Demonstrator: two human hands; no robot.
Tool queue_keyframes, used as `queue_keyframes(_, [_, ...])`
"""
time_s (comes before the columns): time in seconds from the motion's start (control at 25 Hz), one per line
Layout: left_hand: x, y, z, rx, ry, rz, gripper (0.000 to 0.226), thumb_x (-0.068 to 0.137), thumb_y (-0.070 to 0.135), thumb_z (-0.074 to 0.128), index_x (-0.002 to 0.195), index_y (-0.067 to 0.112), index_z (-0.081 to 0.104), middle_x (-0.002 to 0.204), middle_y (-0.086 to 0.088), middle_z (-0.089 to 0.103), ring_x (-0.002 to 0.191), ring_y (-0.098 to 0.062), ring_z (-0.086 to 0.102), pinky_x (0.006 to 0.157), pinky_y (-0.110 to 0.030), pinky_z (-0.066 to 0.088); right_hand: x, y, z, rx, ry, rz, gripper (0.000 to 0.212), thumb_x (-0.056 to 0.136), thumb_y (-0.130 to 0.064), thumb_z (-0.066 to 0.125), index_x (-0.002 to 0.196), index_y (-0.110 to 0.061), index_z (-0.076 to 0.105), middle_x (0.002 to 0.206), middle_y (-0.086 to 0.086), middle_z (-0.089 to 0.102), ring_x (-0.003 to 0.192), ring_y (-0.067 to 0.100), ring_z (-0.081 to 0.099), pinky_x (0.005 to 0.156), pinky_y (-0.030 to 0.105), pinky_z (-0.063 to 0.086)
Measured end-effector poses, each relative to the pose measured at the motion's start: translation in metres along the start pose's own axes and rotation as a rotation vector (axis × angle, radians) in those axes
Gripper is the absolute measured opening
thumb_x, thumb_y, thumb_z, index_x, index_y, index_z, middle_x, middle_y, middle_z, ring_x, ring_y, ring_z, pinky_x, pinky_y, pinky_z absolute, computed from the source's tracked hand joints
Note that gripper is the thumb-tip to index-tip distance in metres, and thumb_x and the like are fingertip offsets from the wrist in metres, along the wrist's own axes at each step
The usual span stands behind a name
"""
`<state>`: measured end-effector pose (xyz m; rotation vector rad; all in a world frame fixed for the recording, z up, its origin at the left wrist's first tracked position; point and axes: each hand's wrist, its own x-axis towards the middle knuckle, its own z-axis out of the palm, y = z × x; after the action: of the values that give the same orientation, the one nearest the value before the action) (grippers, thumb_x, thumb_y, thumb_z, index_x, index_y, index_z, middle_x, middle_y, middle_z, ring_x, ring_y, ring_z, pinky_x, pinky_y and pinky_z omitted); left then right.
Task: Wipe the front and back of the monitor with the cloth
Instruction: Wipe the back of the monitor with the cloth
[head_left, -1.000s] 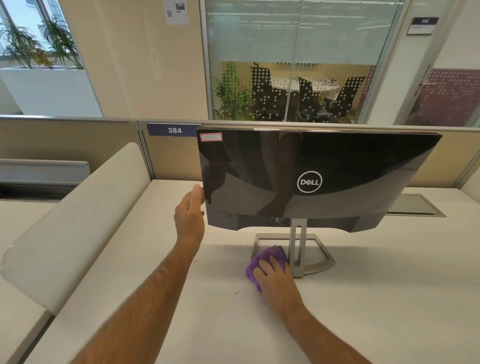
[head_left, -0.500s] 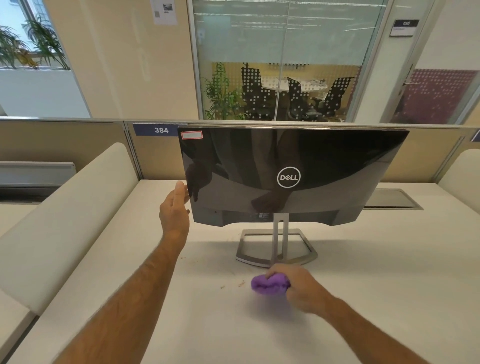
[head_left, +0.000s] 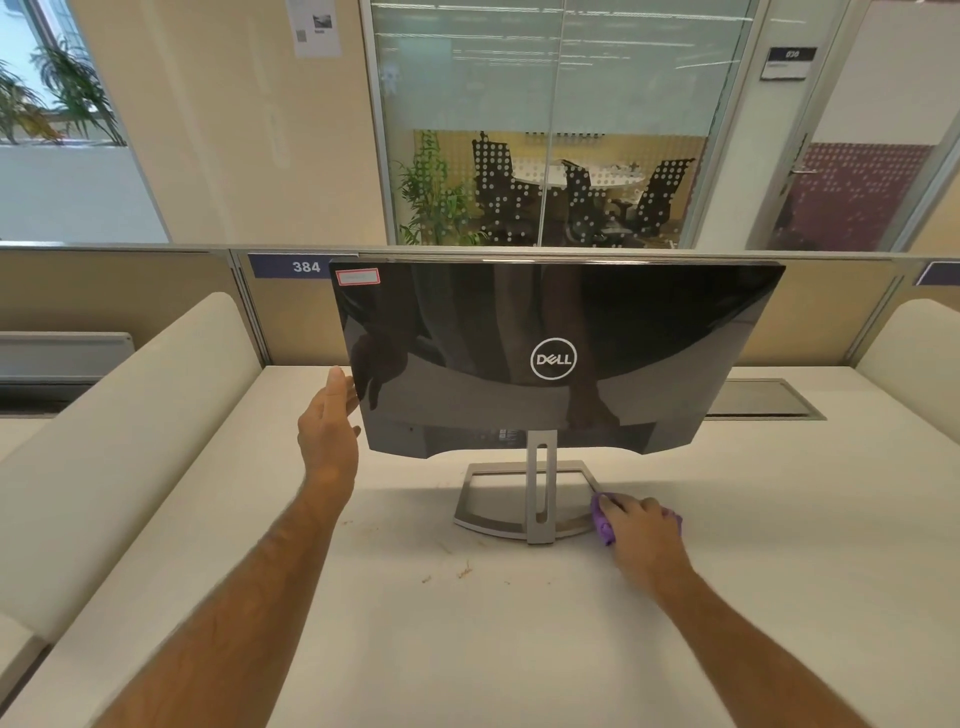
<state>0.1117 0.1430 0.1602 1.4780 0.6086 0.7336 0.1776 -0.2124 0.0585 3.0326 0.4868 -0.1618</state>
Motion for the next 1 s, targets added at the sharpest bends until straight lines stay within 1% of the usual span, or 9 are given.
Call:
queue_keyframes(0.16, [0.001, -0.001, 0.001, -0.004, 0.011, 0.000, 0.060, 0.096, 0.062, 0.034, 0.134, 0.021, 0.057, 0.136, 0.001, 0.060, 0.123, -0.021, 0.057, 0.105, -0.048, 0.044, -0.005, -0.022, 0.021, -0.036, 0.053, -0.020, 0.069, 0.092, -0.028, 0.060, 0.152, -0.029, 0.024, 0.156, -0.002, 0.031, 0.138, 0.027, 0.032, 0.111, 0.041, 0.034])
queue_keyframes(0.32, [0.000, -0.003, 0.003, -0.022, 0.027, -0.002, 0.060, 0.096, 0.062, 0.035, 0.134, 0.021, 0.057, 0.136, 0.001, 0.060, 0.123, -0.022, 0.057, 0.104, -0.048, 0.044, -0.010, -0.042, 0.029, 0.074, 0.070, -0.076, 0.069, 0.094, -0.021, 0.057, 0.153, -0.031, 0.024, 0.157, -0.009, 0.029, 0.138, 0.022, 0.028, 0.114, 0.034, 0.029])
queue_keyframes(0.52, [0.000, -0.003, 0.003, -0.025, 0.032, 0.003, 0.059, 0.097, 0.061, 0.035, 0.134, 0.021, 0.057, 0.136, 0.001, 0.060, 0.123, -0.022, 0.056, 0.104, -0.048, 0.045, -0.009, -0.021, 0.025, 0.194, 0.019, -0.218, 0.068, 0.093, -0.018, 0.061, 0.152, -0.032, 0.031, 0.156, -0.014, 0.031, 0.139, 0.017, 0.027, 0.115, 0.026, 0.022])
queue_keyframes(0.64, [0.000, -0.003, 0.002, -0.017, 0.033, 0.002, 0.059, 0.097, 0.061, 0.035, 0.135, 0.022, 0.056, 0.137, 0.001, 0.059, 0.124, -0.022, 0.056, 0.104, -0.048, 0.045, -0.013, -0.008, 0.020, 0.193, -0.047, -0.331, 0.059, 0.091, -0.013, 0.060, 0.145, -0.033, 0.044, 0.151, -0.015, 0.039, 0.136, 0.015, 0.030, 0.111, 0.023, 0.023])
queue_keyframes(0.76, [0.000, -0.004, 0.002, -0.023, 0.028, 0.003, 0.059, 0.096, 0.061, 0.035, 0.134, 0.022, 0.057, 0.136, 0.001, 0.060, 0.123, -0.022, 0.057, 0.103, -0.047, 0.045, -0.023, -0.004, 0.011, 0.235, -0.083, -0.407, 0.050, 0.085, -0.009, 0.057, 0.129, -0.031, 0.061, 0.134, -0.010, 0.058, 0.122, 0.014, 0.042, 0.099, 0.019, 0.031])
queue_keyframes(0.8, [0.000, -0.003, 0.002, -0.024, 0.026, 0.004, 0.059, 0.096, 0.061, 0.035, 0.134, 0.022, 0.057, 0.136, 0.002, 0.060, 0.123, -0.022, 0.057, 0.103, -0.047, 0.045, -0.027, -0.006, 0.004, 0.286, -0.014, -0.413, 0.048, 0.083, -0.010, 0.058, 0.126, -0.029, 0.063, 0.128, -0.008, 0.061, 0.119, 0.016, 0.047, 0.094, 0.018, 0.034])
queue_keyframes(0.88, [0.001, -0.002, 0.001, -0.026, 0.023, -0.007, 0.059, 0.097, 0.061, 0.035, 0.134, 0.021, 0.057, 0.136, 0.001, 0.060, 0.124, -0.022, 0.056, 0.104, -0.048, 0.044, -0.035, -0.020, -0.008, 0.394, 0.228, -0.499, 0.048, 0.076, -0.011, 0.066, 0.123, -0.022, 0.067, 0.122, -0.001, 0.066, 0.112, 0.024, 0.056, 0.090, 0.019, 0.041])
queue_keyframes(0.96, [0.001, -0.003, 0.000, -0.039, 0.020, -0.022, 0.058, 0.097, 0.060, 0.035, 0.135, 0.021, 0.056, 0.137, 0.001, 0.059, 0.125, -0.022, 0.056, 0.106, -0.049, 0.044, -0.044, -0.047, -0.011, 0.325, 0.452, -0.708, 0.058, 0.068, -0.014, 0.079, 0.124, -0.021, 0.065, 0.128, 0.001, 0.064, 0.114, 0.027, 0.059, 0.094, 0.029, 0.049])
queue_keyframes(1.0, [0.001, -0.003, 0.001, -0.039, 0.020, -0.023, 0.058, 0.097, 0.060, 0.036, 0.135, 0.021, 0.056, 0.137, 0.001, 0.059, 0.125, -0.022, 0.056, 0.106, -0.049, 0.044, -0.048, -0.065, -0.010, 0.253, 0.479, -0.803, 0.065, 0.068, -0.019, 0.084, 0.129, -0.024, 0.060, 0.135, 0.001, 0.059, 0.120, 0.026, 0.056, 0.097, 0.033, 0.048])
